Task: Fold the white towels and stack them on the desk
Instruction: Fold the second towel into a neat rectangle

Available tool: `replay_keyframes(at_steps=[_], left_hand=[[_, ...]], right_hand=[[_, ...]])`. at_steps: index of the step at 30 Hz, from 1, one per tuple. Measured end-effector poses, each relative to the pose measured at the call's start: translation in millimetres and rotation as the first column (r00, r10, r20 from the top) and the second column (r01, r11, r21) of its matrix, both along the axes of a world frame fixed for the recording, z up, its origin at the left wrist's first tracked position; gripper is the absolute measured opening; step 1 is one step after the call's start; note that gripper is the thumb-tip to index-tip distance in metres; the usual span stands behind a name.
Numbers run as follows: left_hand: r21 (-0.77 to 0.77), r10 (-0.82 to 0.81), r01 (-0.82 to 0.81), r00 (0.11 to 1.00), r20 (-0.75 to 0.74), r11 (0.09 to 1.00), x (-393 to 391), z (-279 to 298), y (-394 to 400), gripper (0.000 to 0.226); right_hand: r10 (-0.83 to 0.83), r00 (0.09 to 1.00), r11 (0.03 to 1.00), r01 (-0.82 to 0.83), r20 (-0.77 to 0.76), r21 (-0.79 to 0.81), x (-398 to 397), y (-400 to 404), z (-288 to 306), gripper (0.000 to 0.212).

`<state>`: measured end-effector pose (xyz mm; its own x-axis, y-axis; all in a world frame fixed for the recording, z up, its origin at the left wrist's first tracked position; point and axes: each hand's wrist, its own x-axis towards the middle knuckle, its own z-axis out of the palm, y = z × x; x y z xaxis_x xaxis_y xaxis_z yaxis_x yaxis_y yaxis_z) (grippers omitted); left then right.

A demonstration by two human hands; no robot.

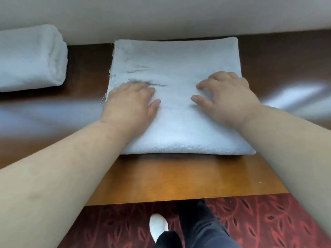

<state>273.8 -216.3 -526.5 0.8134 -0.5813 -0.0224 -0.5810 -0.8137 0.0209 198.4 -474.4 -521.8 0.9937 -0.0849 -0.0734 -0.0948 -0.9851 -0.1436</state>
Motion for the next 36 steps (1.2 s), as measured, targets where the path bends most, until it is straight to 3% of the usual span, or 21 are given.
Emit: replay_keyframes(at_steps=[2,3,7,12,14,16,18,22,26,28,32,36], left_hand=[[-0.152,-0.025,0.036,0.997,0.078,0.988,11,6,-20,0.053],[-0.148,-0.038,0.044,0.998,0.042,0.988,19,6,-30,0.054],[0.068,0.126,-0.117,0.98,-0.152,0.991,49,-10,-46,0.067],[-0.164,0.109,-0.114,0.993,-0.034,0.98,71,-2,-54,0.066],[-0.079,0.063,-0.064,0.998,-0.016,0.995,84,-5,-54,0.068],[0.064,0.136,-0.131,0.988,-0.076,0.989,94,-15,-47,0.073],[0.097,0.201,-0.19,0.972,-0.123,0.977,99,-24,-44,0.074],[-0.069,0.194,-0.208,0.966,-0.169,0.976,87,-10,-44,0.069],[-0.333,-0.041,-0.01,0.989,-0.145,0.943,14,16,-8,0.061],[-0.284,-0.142,0.072,0.962,-0.235,0.956,-31,15,16,0.062],[0.055,-0.155,0.177,0.948,-0.28,0.983,-72,-6,54,0.082],[0.013,-0.155,0.164,0.956,-0.248,0.986,-70,-17,53,0.089]], right_hand=[[-0.026,0.998,1.0,0.026,0.058,0.0,26,-2,3,0.068],[-0.037,0.998,0.999,0.037,0.054,-0.004,37,-5,1,0.069],[-0.132,0.985,0.991,0.135,-0.112,0.02,49,-25,-16,0.08],[-0.156,0.986,0.986,0.159,0.058,-0.048,80,-40,-5,0.079],[-0.162,0.985,0.986,0.164,0.065,-0.027,89,-49,-11,0.078],[-0.178,0.983,0.983,0.18,-0.048,0.044,89,-59,-23,0.083],[-0.199,0.976,0.971,0.209,-0.094,0.117,87,-64,-29,0.087],[-0.218,0.976,0.972,0.219,-0.029,0.081,74,-52,-14,0.081],[-0.09,0.993,0.968,0.069,0.077,0.241,2,-17,13,0.079],[-0.015,0.998,0.97,-0.001,0.061,0.244,-47,-1,17,0.083],[0.077,0.967,0.994,-0.055,-0.242,0.095,-113,-1,-4,0.097],[0.049,0.992,0.998,-0.043,-0.114,0.054,-120,-3,-17,0.104]])
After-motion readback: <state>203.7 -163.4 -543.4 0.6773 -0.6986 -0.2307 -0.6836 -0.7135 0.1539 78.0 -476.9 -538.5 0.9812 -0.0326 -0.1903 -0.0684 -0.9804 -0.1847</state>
